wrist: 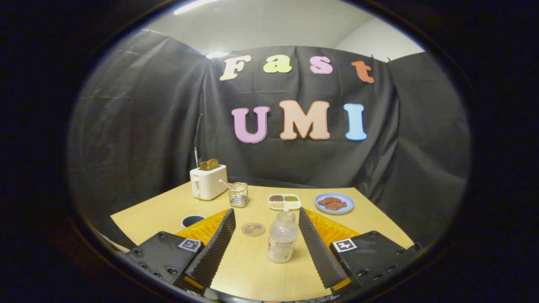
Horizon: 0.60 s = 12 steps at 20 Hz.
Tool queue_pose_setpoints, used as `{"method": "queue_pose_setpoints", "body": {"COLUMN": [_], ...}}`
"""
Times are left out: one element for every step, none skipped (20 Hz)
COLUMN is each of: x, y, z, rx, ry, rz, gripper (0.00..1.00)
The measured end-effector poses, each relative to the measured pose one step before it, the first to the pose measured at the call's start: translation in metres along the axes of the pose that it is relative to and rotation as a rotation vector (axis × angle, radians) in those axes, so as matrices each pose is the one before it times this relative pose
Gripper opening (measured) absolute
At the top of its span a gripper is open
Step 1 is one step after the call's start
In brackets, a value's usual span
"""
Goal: Take the bottle from table, then pour the juice into the cup, finally place the bottle on the coaster
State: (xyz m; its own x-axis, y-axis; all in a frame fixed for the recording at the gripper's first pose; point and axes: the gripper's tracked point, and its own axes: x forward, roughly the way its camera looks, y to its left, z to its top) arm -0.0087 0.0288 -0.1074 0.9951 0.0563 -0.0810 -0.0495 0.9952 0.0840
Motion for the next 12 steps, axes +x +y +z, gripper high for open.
{"method": "queue_pose_setpoints", "body": {"x": [0.00189,0.00239,0.00236,0.00326,0.00351,0.00395,0.00239,0.00443,0.00495,0.00396,0.00433,0.00545], "y": [-0.00001,-0.00037,-0.00114,-0.00091,-0.00134,-0.00223,-0.00209,-0.00292,-0.00243,-0.00326,-0.00319,-0.00309], "z": [-0.00633,-0.00614,-0.00632,-0.00647,-0.00774,-0.00695,-0.00686,-0.00687,-0.00722,-0.00571,-0.00710,-0.00597], "rx": [0.00725,0.00639,0.00459,0.00409,0.00324,0.00329,0.00467,0.00587,0.00657,0.00638,0.00742,0.00751], "ry": [0.00524,0.00491,0.00474,0.00558,0.00558,0.00695,0.00674,0.00826,0.00783,0.00724,0.00819,0.00925], "rz": [0.00442,0.00112,-0.00152,-0.00026,-0.00350,-0.00459,-0.00444,-0.00536,-0.00568,-0.00541,-0.00576,-0.00550], "gripper": [0.95,0.95,0.95,0.95,0.95,0.95,0.95,0.95,0.95,0.95,0.95,0.95]}}
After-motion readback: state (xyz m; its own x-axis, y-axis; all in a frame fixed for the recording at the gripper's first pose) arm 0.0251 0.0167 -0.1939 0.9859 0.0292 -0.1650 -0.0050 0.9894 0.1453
